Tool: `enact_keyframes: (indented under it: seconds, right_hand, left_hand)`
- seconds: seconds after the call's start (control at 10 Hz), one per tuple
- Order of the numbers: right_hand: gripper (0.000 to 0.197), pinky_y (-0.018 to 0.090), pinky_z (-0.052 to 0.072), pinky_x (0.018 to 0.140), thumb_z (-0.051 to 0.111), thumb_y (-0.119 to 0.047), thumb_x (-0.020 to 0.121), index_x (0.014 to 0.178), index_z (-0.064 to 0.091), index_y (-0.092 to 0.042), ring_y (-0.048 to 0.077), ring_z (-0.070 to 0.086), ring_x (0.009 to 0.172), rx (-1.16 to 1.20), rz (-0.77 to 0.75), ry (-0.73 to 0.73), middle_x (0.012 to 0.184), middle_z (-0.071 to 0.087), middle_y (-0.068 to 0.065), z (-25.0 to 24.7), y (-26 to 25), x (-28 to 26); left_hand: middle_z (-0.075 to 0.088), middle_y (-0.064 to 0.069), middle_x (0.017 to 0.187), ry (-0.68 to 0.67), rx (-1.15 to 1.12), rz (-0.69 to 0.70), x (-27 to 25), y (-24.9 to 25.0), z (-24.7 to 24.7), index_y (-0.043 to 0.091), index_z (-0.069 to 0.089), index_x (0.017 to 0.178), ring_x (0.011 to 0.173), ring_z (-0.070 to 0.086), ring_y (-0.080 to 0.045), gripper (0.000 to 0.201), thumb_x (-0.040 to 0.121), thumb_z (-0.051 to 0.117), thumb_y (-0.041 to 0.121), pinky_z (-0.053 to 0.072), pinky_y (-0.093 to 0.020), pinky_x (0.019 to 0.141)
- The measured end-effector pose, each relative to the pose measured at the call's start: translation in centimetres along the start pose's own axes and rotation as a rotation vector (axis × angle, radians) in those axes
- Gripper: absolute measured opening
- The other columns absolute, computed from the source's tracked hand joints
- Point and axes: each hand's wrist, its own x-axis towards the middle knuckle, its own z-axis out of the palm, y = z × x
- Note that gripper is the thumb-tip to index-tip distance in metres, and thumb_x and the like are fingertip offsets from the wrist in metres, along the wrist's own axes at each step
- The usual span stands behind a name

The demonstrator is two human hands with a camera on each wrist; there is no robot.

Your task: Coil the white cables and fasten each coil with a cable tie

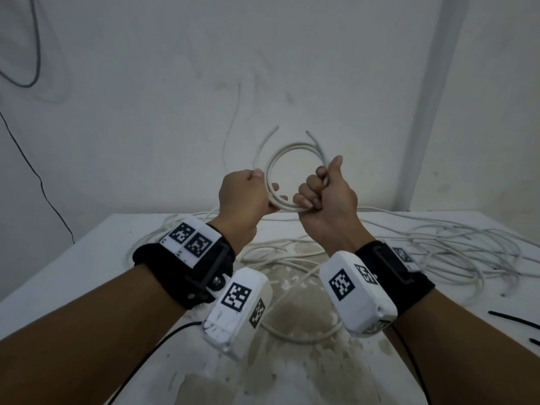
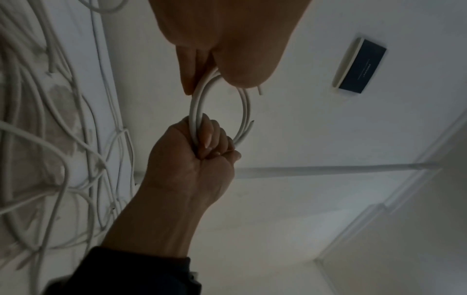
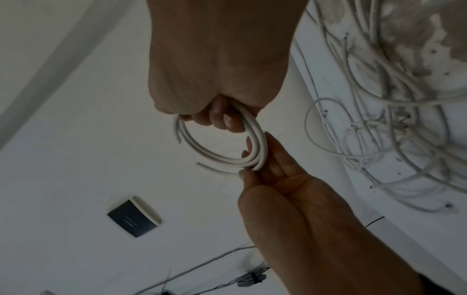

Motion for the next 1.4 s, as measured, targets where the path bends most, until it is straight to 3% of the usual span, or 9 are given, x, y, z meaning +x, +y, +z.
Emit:
enact_keyframes:
  seconds: [0.1,0.3,0.4,0.6,0.8,0.9,1.0,1.1,1.4]
  right_hand:
    - [0.045,0.022,0.022,0.037,0.043,-0.05,0.101,0.071,0.045,-0.017,0.009,0.017,0.038,-0.064,0.043,-0.037,0.051,0.02,-0.005,-0.4,0.2,-0.1]
    - [0.045,0.022,0.026,0.039,0.044,-0.046,0.102,0.069,0.046,-0.016,0.01,0.02,0.038,-0.094,0.105,-0.089,0.049,0.022,-0.005,-0.6,0.1,-0.4]
    - [0.045,0.022,0.027,0.039,0.043,-0.044,0.103,0.068,0.045,-0.016,0.009,0.019,0.038,-0.1,0.115,-0.092,0.048,0.022,-0.005,-0.5,0.1,-0.5]
    - [0.041,0.022,0.027,0.039,0.047,-0.037,0.103,0.067,0.044,-0.017,0.01,0.019,0.039,-0.15,0.113,-0.073,0.049,0.021,-0.005,-1.1,-0.2,-0.5]
    - [0.042,0.022,0.03,0.04,0.046,-0.04,0.103,0.069,0.045,-0.016,0.01,0.02,0.038,-0.148,0.116,-0.084,0.048,0.023,-0.005,-0.6,0.2,-0.8]
    - [0.043,0.021,0.027,0.039,0.048,-0.046,0.101,0.07,0.043,-0.017,0.009,0.019,0.038,-0.154,0.071,-0.09,0.049,0.02,-0.005,-0.4,-0.1,-0.7]
    - [0.044,0.021,0.024,0.038,0.047,-0.046,0.101,0.067,0.04,-0.018,0.008,0.017,0.037,-0.08,0.042,-0.078,0.048,0.018,-0.006,-0.8,-0.5,-0.3]
    - [0.046,0.021,0.025,0.037,0.046,-0.046,0.101,0.066,0.04,-0.018,0.009,0.018,0.036,-0.007,0.033,-0.063,0.046,0.019,-0.006,-1.1,-1.1,0.2]
    - [0.047,0.021,0.025,0.038,0.046,-0.043,0.103,0.064,0.041,-0.018,0.01,0.018,0.036,0.035,0.045,-0.054,0.046,0.021,-0.005,-1.4,-1.9,0.3]
  left_hand:
    - [0.073,-0.007,0.092,0.024,0.087,0.116,0.3,-0.8,-0.1,0.003,0.067,0.102,0.073,0.075,-0.017,0.026,0.104,0.044,0.015,0.061,-0.041,0.079]
    - [0.066,0.003,0.073,0.085,0.243,0.309,0.3,-0.9,0.2,0.006,0.065,0.087,0.05,0.06,-0.01,0.033,0.104,0.043,0.023,0.051,-0.03,0.058]
    - [0.063,0.002,0.069,0.088,0.24,0.313,0.6,-0.7,0.3,0.005,0.062,0.08,0.047,0.056,-0.012,0.037,0.104,0.043,0.025,0.049,-0.031,0.055]
    - [0.068,0.003,0.087,-0.047,0.314,0.38,0.5,-0.5,-0.3,0.014,0.067,0.113,0.051,0.059,-0.008,0.027,0.105,0.041,0.02,0.054,-0.027,0.055]
    - [0.056,0.001,0.072,-0.03,0.203,0.311,0.8,-0.1,-0.1,0.018,0.064,0.084,0.044,0.043,-0.011,0.03,0.105,0.044,0.025,0.045,-0.027,0.049]
    - [0.071,-0.002,0.079,0.015,0.177,0.279,0.9,0.0,-0.3,0.008,0.067,0.094,0.047,0.06,-0.012,0.03,0.105,0.042,0.02,0.05,-0.023,0.049]
    - [0.074,-0.012,0.085,0.06,0.007,0.157,1.2,-0.2,-0.6,0.002,0.063,0.102,0.065,0.074,-0.021,0.028,0.106,0.04,0.017,0.059,-0.031,0.061]
    - [0.073,-0.014,0.086,0.08,-0.071,0.087,1.2,-0.5,-0.9,0.001,0.061,0.105,0.062,0.073,-0.021,0.025,0.106,0.041,0.015,0.057,-0.027,0.057]
    - [0.069,-0.004,0.075,0.124,0.087,0.14,1.0,-1.1,-0.9,0.007,0.065,0.102,0.044,0.059,-0.007,0.027,0.105,0.04,0.015,0.048,-0.022,0.046]
